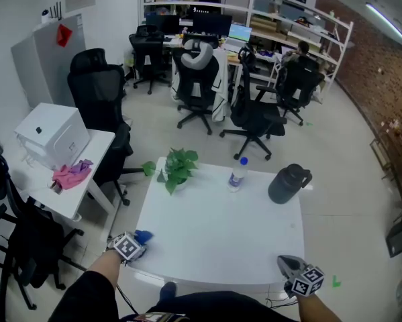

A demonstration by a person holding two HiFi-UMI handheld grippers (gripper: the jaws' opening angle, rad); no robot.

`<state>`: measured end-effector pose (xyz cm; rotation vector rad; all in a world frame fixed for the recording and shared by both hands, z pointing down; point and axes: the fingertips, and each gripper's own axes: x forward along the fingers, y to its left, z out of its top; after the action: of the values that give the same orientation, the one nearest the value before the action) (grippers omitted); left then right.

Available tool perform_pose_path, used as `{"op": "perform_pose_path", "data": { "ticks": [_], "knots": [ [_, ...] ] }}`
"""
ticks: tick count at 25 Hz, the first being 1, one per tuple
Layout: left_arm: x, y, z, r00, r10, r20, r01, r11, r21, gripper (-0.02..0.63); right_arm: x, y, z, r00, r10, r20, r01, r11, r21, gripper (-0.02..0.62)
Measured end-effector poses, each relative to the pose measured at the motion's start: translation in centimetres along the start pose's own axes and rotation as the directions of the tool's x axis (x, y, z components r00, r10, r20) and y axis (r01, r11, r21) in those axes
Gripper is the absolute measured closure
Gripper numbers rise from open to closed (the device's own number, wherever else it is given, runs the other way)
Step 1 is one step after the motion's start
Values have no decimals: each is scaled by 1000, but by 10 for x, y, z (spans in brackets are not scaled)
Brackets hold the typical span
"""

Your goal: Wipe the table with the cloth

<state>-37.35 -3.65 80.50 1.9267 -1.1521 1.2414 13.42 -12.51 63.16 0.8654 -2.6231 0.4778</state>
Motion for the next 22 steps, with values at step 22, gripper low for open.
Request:
{"op": "perform_pose_path", "data": {
  "ticks": [22],
  "knots": [
    [21,-193,367,706,-396,586,554,825,-110,508,-96,-60,-25,987,-151,61,145,985,93,583]
  ]
}}
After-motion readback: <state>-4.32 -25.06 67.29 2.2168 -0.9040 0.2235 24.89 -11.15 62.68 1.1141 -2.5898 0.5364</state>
